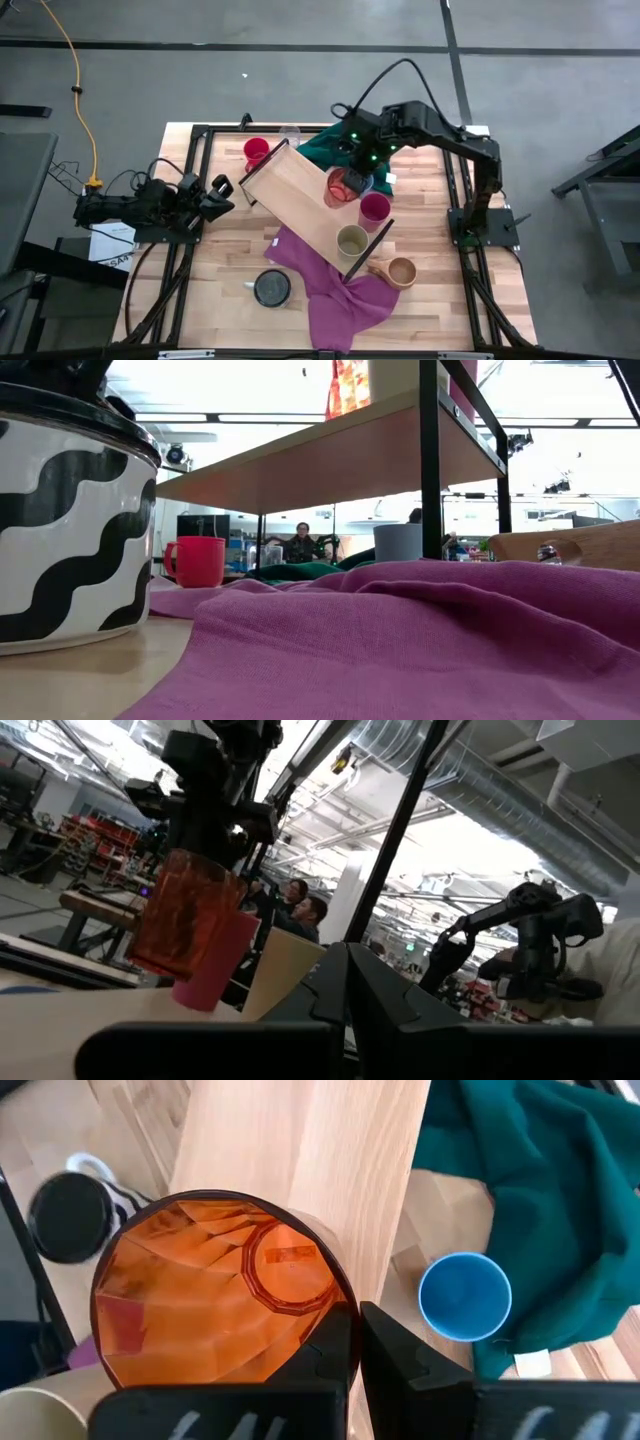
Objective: Stack small to large cups/mugs on shelf
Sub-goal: Put the orange cup on the shelf
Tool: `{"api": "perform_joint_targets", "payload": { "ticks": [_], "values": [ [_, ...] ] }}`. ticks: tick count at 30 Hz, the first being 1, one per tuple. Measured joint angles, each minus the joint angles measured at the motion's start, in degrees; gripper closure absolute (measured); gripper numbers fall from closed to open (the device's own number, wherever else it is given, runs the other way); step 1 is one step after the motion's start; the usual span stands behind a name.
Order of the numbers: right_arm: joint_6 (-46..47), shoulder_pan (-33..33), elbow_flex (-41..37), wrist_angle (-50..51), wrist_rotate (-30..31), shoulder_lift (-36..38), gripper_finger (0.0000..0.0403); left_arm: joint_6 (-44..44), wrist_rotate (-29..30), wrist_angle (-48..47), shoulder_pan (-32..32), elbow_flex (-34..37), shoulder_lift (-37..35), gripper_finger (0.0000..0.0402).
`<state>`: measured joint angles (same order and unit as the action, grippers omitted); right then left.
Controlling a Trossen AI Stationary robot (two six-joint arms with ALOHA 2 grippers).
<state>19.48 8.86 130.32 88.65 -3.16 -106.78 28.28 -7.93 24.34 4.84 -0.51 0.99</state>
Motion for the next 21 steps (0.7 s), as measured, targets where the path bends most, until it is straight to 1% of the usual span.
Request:
{"api": "perform_joint_targets", "payload": {
  "ticks": [21],
  "values": [
    [-0.5, 0.1, -0.1, 1.3, -0.4, -2.9, 0.0403, 0.6, -0.7, -1.9, 0.0, 0.0, 0.0, 0.0401]
  ]
}}
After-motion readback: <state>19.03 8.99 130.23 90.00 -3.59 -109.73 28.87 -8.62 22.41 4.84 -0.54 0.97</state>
